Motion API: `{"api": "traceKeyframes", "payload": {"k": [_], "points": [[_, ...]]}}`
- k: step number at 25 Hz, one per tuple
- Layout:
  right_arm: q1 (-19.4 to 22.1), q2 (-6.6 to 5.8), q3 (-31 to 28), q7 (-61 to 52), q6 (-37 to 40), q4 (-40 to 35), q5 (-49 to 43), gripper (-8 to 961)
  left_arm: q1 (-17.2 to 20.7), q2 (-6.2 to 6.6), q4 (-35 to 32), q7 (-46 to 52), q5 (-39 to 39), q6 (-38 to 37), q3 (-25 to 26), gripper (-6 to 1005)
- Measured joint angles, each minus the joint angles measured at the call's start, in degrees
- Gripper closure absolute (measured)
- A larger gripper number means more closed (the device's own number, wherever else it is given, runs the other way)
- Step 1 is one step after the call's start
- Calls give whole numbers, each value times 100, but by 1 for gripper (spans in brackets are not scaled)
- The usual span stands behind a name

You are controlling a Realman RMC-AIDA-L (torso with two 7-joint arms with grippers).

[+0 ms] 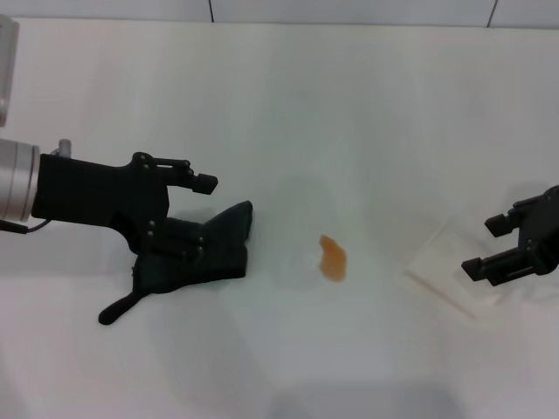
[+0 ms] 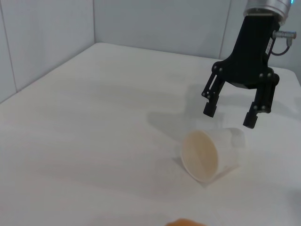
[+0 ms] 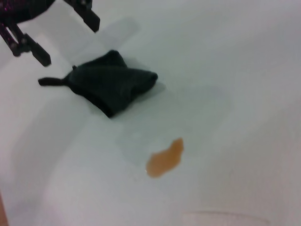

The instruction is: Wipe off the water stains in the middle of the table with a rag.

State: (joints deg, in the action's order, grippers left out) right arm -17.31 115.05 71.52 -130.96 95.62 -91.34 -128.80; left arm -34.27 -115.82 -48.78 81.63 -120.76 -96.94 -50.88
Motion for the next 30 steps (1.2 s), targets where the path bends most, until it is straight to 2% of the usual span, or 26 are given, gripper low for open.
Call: {"api": "traceKeyframes", "payload": {"k": [12,21,30], "points": [[-436,12,478,-706,217,-56,-662,188,-9,-2,0,-27,0,0,0,178],[-487,18,845,-858,-60,-1,-682,188,-9,-9,7,-52,1,7,0,179],[-510,17,886,-861,-186,36,-786,187,0,-3,9,-94,1,9,0,180]]}}
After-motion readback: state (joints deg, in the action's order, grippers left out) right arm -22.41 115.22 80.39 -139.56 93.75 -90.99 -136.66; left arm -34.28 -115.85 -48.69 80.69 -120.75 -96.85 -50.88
